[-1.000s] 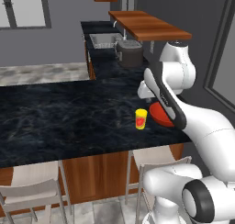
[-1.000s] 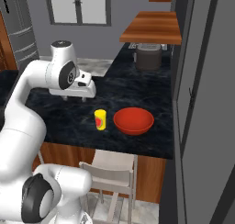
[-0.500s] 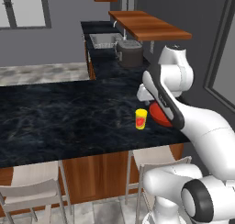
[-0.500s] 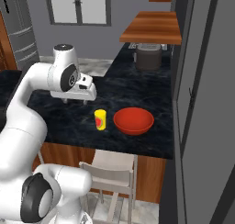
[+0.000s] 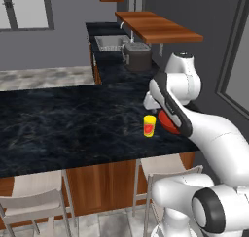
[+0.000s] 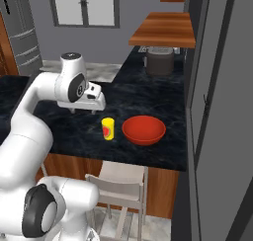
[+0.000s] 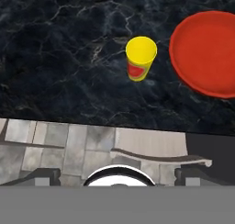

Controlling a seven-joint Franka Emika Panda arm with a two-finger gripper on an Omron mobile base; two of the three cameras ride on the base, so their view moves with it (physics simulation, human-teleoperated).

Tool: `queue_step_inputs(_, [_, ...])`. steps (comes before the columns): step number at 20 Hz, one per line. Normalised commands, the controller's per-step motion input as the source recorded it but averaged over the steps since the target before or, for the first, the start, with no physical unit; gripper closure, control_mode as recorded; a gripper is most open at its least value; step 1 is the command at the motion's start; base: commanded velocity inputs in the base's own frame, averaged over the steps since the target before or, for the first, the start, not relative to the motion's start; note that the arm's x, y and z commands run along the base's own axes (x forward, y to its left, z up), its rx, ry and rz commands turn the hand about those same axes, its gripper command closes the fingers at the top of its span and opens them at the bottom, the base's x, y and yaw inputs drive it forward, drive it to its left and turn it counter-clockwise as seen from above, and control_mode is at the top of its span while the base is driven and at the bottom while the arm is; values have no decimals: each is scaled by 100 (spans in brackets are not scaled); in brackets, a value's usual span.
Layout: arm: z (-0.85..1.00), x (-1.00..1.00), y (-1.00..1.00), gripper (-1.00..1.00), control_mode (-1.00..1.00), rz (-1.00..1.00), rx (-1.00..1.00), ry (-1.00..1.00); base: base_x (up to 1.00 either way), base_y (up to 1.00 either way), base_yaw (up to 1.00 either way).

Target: Place the cup inside the bowl on the dining table and move the bowl to any counter.

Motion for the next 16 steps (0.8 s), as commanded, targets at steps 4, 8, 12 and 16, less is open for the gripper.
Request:
queue_step_inputs(4, [-2, 48, 0, -100, -100, 0, 0, 0, 0, 0, 0])
queue_step_inputs(8, [0, 56, 0, -100, -100, 0, 0, 1, 0, 0, 0])
queue_step_inputs(12, [0, 42, 0, -100, -100, 0, 0, 0, 0, 0, 0])
queue_step_inputs(16, [0, 34, 0, -100, -100, 0, 0, 0, 0, 0, 0])
